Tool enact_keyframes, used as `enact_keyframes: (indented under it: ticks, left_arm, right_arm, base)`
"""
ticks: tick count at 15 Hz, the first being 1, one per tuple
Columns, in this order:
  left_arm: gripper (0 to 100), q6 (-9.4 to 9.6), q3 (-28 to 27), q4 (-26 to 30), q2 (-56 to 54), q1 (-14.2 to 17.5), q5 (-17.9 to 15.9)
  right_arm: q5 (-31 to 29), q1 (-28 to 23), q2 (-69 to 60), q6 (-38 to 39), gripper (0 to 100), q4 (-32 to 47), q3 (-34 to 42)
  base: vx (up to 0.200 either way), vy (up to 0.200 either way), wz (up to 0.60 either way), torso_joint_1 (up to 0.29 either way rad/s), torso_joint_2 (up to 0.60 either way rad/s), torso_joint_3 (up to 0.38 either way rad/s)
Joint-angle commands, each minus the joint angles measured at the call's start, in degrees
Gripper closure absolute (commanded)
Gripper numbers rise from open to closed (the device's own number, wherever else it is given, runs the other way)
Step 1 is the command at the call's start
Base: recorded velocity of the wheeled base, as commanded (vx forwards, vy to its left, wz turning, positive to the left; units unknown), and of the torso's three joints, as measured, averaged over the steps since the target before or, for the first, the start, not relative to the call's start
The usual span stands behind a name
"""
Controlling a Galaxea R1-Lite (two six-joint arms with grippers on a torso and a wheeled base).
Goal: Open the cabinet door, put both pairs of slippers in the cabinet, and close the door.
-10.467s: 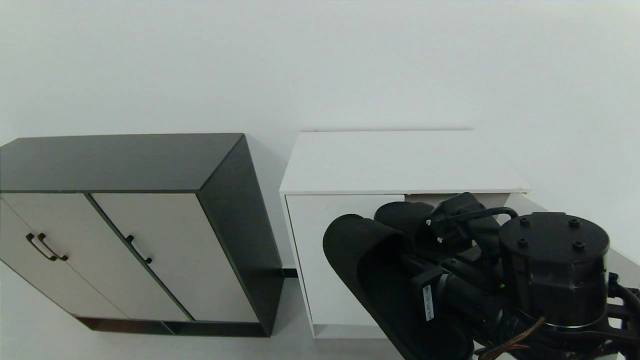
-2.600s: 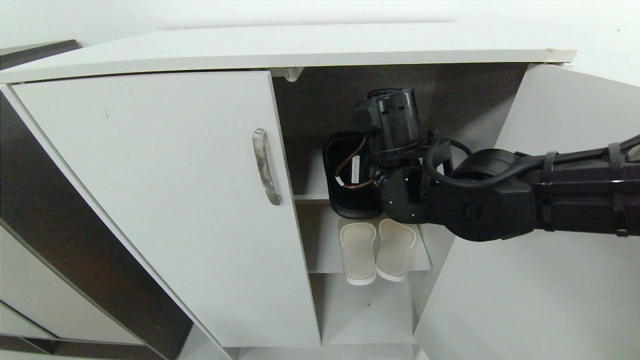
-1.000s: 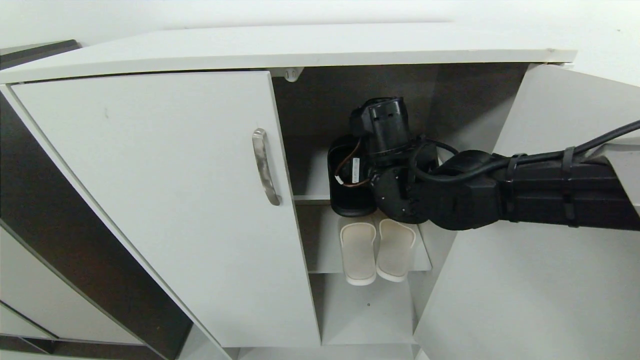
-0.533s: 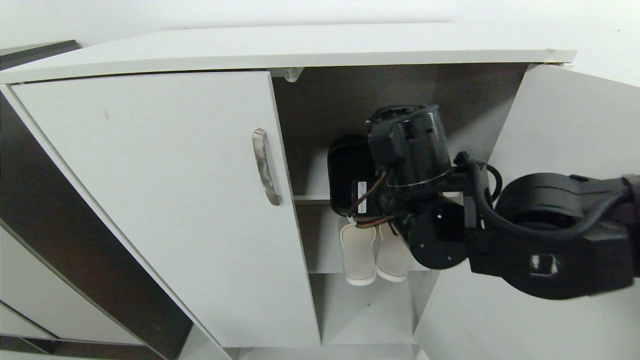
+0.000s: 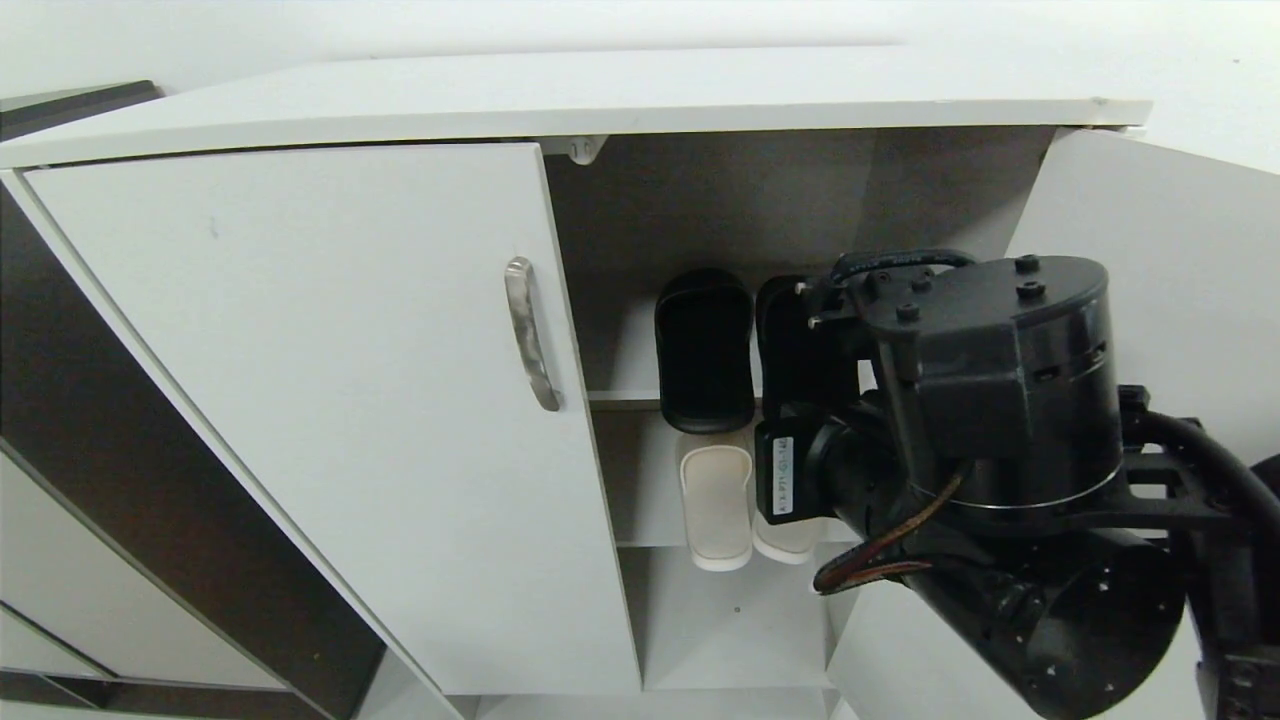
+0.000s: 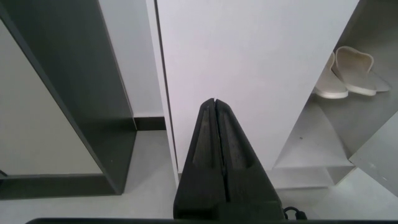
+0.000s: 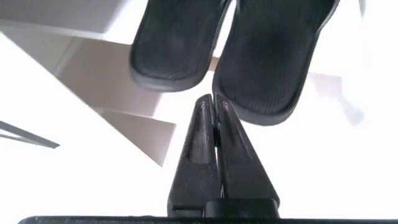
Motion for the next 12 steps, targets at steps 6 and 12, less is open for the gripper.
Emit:
enact_keyframes:
  ticks: [6, 12]
  left_arm:
    - [100, 0.03, 0.0, 0.0, 0.1, 0.0, 0.0]
    - [100, 0.03, 0.0, 0.0, 0.1, 0.0, 0.0]
  right_arm:
    - [-0.3, 1.6, -1.0, -0.4, 100, -2.6, 2.5]
    - [-0.3, 2.0, -1.0, -0.7, 100, -2.7, 4.4]
  base:
    - [-0.033, 0.000, 0.00, 0.001, 0.00, 0.000]
    - [-0.200, 0.000, 0.00, 0.006, 0.00, 0.002]
